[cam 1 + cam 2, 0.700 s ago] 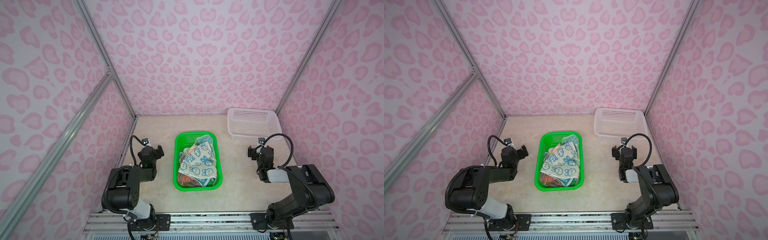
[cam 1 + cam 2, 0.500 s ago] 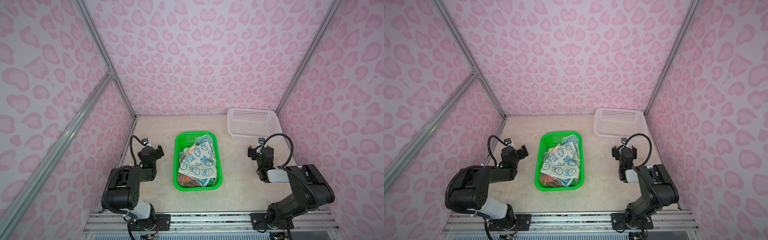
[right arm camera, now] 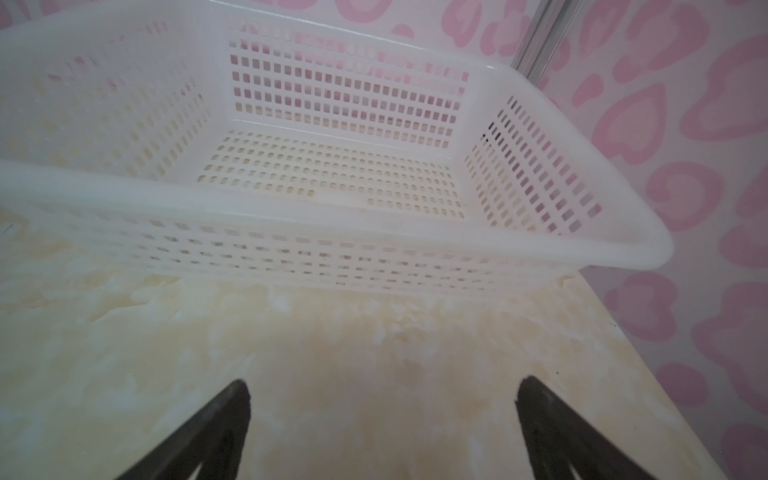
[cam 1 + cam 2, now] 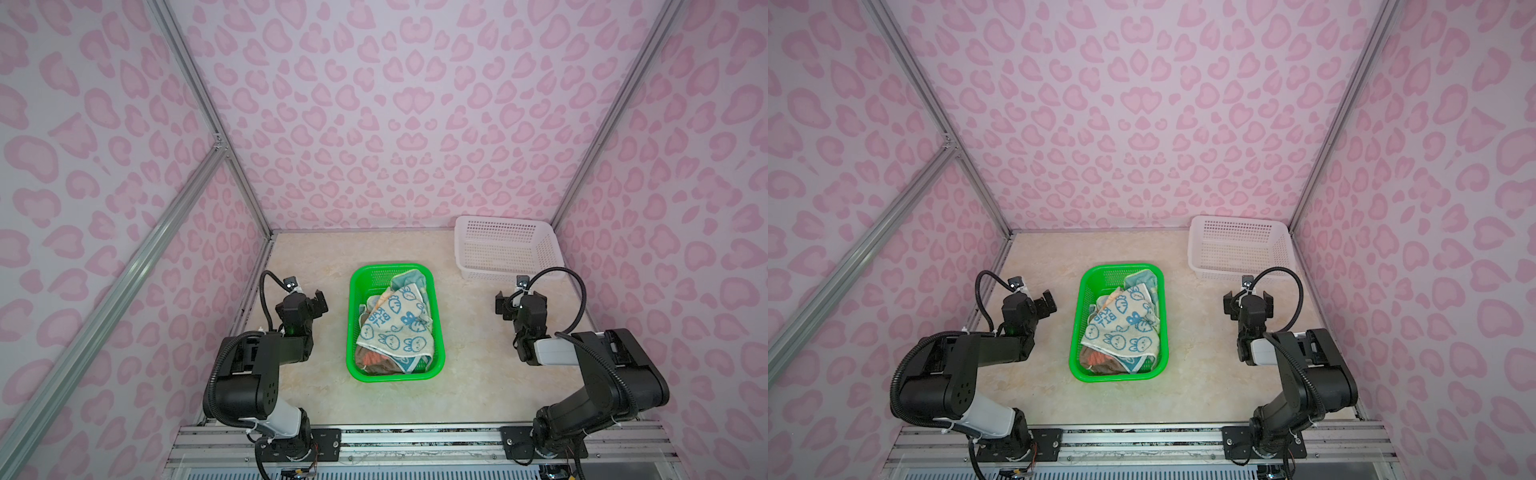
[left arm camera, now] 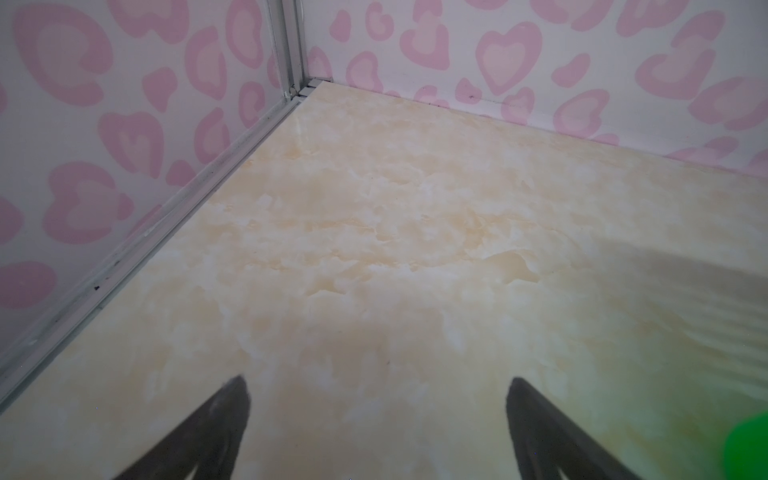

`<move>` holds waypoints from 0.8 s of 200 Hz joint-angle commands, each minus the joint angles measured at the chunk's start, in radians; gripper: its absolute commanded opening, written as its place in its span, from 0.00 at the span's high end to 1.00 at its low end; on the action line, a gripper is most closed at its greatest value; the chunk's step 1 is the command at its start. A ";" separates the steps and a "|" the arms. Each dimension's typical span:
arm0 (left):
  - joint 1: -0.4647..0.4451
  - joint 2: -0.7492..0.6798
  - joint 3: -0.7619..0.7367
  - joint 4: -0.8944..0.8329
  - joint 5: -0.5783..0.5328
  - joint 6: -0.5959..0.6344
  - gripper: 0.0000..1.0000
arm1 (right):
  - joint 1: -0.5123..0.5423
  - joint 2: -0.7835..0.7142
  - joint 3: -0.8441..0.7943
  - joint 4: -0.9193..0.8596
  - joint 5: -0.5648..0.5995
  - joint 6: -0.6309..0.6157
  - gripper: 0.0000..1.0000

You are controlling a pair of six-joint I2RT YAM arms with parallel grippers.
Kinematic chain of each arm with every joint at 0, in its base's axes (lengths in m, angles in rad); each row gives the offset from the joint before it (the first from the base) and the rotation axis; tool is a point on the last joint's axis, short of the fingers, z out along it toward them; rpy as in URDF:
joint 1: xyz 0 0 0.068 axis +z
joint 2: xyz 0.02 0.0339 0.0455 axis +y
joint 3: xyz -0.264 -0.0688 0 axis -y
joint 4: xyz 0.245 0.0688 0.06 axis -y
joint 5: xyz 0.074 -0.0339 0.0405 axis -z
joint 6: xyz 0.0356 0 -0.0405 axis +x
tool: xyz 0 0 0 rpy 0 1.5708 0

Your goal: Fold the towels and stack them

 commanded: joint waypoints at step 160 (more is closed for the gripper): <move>-0.016 -0.325 0.058 -0.389 -0.058 -0.101 0.02 | 0.060 -0.026 -0.072 0.145 0.039 -0.072 0.00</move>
